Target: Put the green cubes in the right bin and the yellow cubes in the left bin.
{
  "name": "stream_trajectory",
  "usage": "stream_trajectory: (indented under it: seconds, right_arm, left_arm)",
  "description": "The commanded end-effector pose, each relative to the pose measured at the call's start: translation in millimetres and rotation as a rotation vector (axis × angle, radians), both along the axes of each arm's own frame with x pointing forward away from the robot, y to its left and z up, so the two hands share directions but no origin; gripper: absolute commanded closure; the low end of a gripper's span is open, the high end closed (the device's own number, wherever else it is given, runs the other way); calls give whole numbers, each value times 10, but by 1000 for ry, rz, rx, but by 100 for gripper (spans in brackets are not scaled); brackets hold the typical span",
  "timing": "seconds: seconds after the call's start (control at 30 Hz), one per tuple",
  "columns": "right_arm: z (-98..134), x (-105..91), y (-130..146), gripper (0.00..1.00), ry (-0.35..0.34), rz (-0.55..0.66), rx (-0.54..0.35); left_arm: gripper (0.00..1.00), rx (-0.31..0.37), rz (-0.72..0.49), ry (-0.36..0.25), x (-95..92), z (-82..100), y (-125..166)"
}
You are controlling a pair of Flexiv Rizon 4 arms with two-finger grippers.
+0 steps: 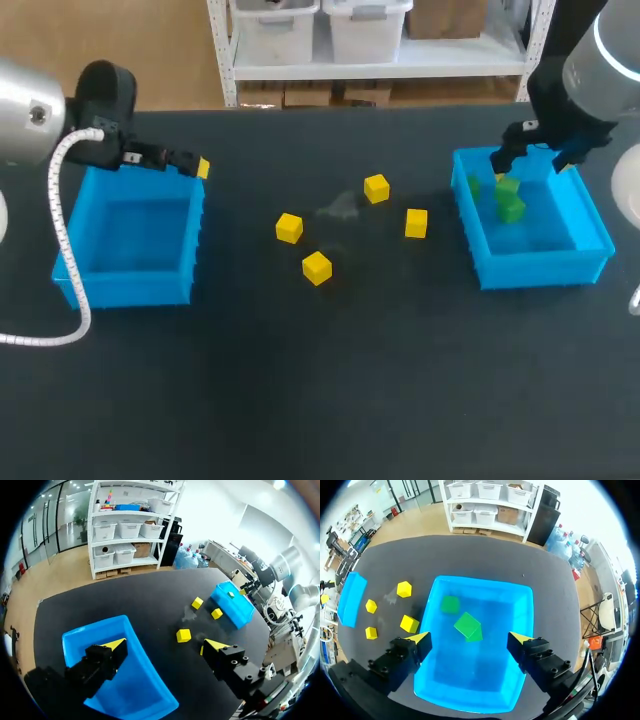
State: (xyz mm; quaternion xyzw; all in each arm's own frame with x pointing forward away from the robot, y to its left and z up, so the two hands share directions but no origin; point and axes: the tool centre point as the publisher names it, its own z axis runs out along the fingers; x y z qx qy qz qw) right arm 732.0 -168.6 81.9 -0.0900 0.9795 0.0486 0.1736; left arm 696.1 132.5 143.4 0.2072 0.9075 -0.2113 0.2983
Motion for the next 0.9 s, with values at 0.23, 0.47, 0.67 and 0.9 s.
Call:
stream_trajectory:
  seconds: [0.23, 0.47, 0.67, 0.9]
  right_arm:
    - [2, -20, -3, 0, -5, -2, -1]
    - [2, -20, -3, 0, -5, -2, -1]
    - [2, -20, -3, 0, -5, -2, -1]
    - [2, -20, -3, 0, -5, -2, -1]
  left_arm:
    - [0, 46, -88, 22, 201, -18, -537]
    - [0, 113, -186, 3, 287, -91, -903]
    - [0, 130, -228, 16, 286, -169, -1146]
    - [0, 193, -296, 13, 287, -345, -1320]
